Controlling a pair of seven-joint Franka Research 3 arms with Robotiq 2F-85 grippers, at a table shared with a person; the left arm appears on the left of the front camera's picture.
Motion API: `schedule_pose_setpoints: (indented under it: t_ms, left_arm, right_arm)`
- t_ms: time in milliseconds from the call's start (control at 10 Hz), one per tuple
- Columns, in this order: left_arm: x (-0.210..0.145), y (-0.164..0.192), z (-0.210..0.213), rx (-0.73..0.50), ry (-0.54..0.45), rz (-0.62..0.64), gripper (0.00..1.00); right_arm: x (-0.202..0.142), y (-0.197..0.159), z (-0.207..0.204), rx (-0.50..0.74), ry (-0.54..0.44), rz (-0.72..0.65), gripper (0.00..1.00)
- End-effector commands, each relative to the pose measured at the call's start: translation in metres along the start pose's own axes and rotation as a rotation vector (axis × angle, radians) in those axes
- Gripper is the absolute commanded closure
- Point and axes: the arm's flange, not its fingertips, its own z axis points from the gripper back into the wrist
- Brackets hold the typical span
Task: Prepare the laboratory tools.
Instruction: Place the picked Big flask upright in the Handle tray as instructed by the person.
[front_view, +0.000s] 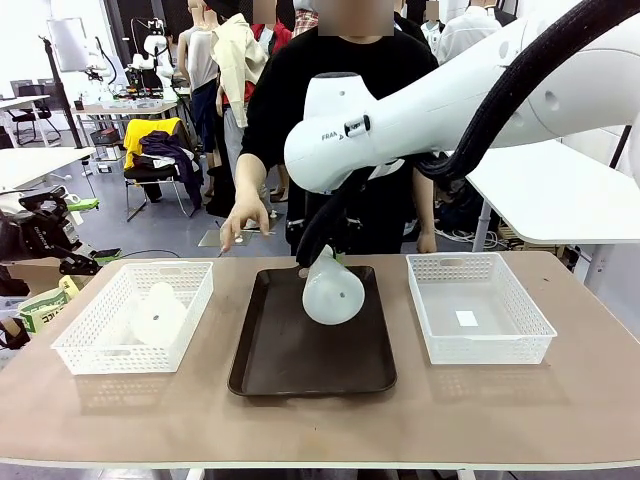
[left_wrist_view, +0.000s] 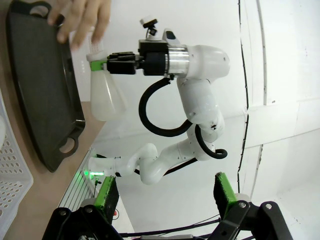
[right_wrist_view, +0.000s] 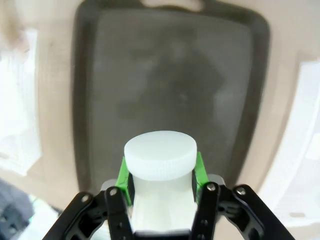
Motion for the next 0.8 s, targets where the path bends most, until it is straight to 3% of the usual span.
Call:
schedule_pose_setpoints:
  t_ms: [0,300,700]
  left_arm:
    - [0.0,-0.002,0.001,-0.005,0.002,-0.008,0.0]
    - [0.0,-0.002,0.001,-0.005,0.002,-0.008,0.0]
    - [0.0,-0.002,0.001,-0.005,0.002,-0.008,0.0]
  right_arm:
    - [-0.007,-0.008,0.025,0.173,-0.017,0.161,1.0]
    - [-0.009,-0.022,0.042,0.448,-0.168,0.433,1.0]
    - [-0.007,-0.043,0.031,0.869,-0.352,0.779,1.0]
